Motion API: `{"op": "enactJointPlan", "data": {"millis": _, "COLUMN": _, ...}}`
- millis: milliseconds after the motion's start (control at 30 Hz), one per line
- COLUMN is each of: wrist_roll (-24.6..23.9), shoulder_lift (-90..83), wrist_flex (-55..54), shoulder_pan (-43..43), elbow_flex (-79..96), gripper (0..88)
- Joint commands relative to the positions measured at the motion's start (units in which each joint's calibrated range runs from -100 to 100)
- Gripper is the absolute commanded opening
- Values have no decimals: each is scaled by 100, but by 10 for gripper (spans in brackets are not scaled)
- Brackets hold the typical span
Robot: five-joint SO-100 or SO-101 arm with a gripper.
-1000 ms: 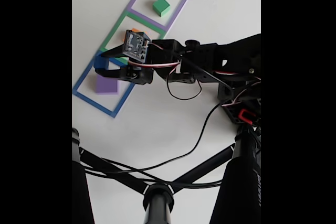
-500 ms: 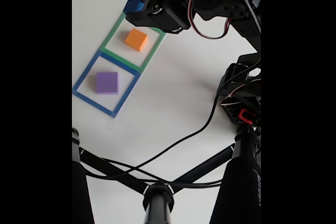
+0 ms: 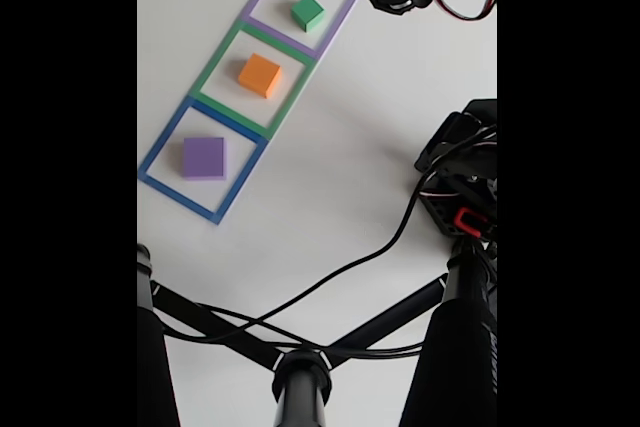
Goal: Tower of hanoi
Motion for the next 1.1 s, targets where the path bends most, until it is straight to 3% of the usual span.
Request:
{"op": "enactJointPlan", "data": {"millis": 0, "wrist_roll": 79, "shoulder_lift": -84, "wrist_flex": 94, "shoulder_pan": 462, "elbow_flex": -188, "gripper": 25}}
{"op": "enactJointPlan", "data": {"millis": 233, "wrist_roll": 79, "shoulder_lift": -350, "wrist_flex": 37, "shoulder_pan": 1104, "elbow_flex": 330, "gripper": 27}}
{"op": "enactJointPlan", "data": {"millis": 333, "wrist_roll": 79, "shoulder_lift": -762, "wrist_flex": -513, "shoulder_pan": 1373, "elbow_flex": 1266, "gripper": 28}}
{"op": "enactJointPlan", "data": {"millis": 567, "wrist_roll": 79, "shoulder_lift": -2304, "wrist_flex": -3784, "shoulder_pan": 1737, "elbow_flex": 5675, "gripper": 32}}
{"op": "enactJointPlan", "data": {"millis": 767, "wrist_roll": 79, "shoulder_lift": -2337, "wrist_flex": -7542, "shoulder_pan": 1776, "elbow_flex": 8757, "gripper": 34}}
{"op": "enactJointPlan", "data": {"millis": 1067, "wrist_roll": 79, "shoulder_lift": -859, "wrist_flex": -10691, "shoulder_pan": 1613, "elbow_flex": 10157, "gripper": 34}}
